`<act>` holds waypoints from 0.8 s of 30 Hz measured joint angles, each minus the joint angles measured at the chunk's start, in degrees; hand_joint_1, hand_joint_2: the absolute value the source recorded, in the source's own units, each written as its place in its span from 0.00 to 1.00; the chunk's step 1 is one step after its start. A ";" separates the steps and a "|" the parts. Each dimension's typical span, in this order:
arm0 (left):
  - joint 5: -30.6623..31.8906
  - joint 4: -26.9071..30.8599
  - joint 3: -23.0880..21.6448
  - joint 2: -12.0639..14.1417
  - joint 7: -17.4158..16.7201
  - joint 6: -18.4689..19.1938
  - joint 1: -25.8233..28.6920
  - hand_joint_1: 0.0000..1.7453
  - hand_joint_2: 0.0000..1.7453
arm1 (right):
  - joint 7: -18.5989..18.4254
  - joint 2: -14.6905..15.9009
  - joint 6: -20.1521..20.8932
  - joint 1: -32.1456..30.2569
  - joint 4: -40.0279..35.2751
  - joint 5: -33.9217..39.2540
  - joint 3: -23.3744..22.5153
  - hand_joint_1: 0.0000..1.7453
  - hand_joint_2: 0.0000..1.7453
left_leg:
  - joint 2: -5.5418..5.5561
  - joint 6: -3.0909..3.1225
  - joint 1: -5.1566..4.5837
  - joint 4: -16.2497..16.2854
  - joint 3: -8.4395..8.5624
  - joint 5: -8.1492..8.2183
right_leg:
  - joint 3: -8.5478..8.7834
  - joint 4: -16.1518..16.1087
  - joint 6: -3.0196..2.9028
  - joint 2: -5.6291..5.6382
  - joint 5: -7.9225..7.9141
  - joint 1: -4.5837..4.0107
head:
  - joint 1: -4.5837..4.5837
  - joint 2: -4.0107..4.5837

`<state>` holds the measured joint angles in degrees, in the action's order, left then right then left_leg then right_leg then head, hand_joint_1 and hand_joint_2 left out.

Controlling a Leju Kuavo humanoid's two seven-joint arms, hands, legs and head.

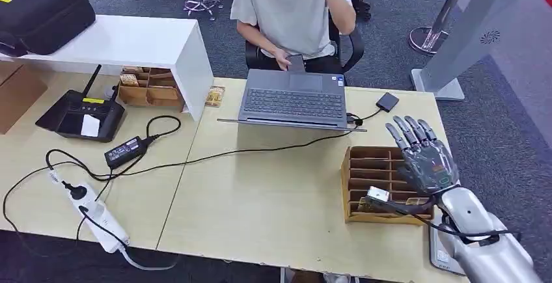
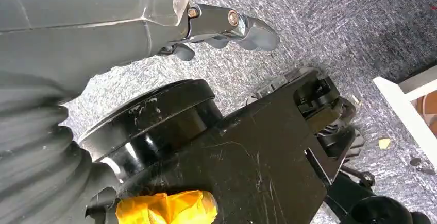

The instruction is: Pass the card to the sensor for recognition and then transmit it.

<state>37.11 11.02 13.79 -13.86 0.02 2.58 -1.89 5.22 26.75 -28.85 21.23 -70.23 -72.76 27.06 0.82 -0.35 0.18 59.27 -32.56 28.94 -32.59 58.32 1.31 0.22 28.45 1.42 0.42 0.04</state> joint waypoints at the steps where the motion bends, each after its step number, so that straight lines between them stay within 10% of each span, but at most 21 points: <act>1: 0.00 0.00 0.02 0.00 0.00 0.00 0.00 0.00 1.00 | 0.00 0.00 -0.15 -0.03 -0.02 0.09 0.02 0.00 1.00 | 0.00 0.00 0.00 0.00 0.00 0.00 | 0.00 0.00 0.00 0.00 0.00 0.00 | 0.00 0.00; 24: -0.35 0.00 0.79 0.00 0.00 -0.04 0.02 0.00 1.00 | -0.83 0.63 -1.51 -4.36 -3.19 0.74 -0.04 0.00 1.00 | -0.01 0.00 0.00 0.00 0.00 0.00 | -0.01 -0.01 0.00 0.01 0.00 0.00 | 0.00 0.00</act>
<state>36.76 11.02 14.58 -13.86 0.02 2.54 -1.87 4.39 27.39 -30.36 16.88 -73.42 -72.02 27.02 0.81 -0.35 0.18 59.27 -32.55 28.94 -32.59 58.31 1.31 0.23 28.45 1.42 0.42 0.04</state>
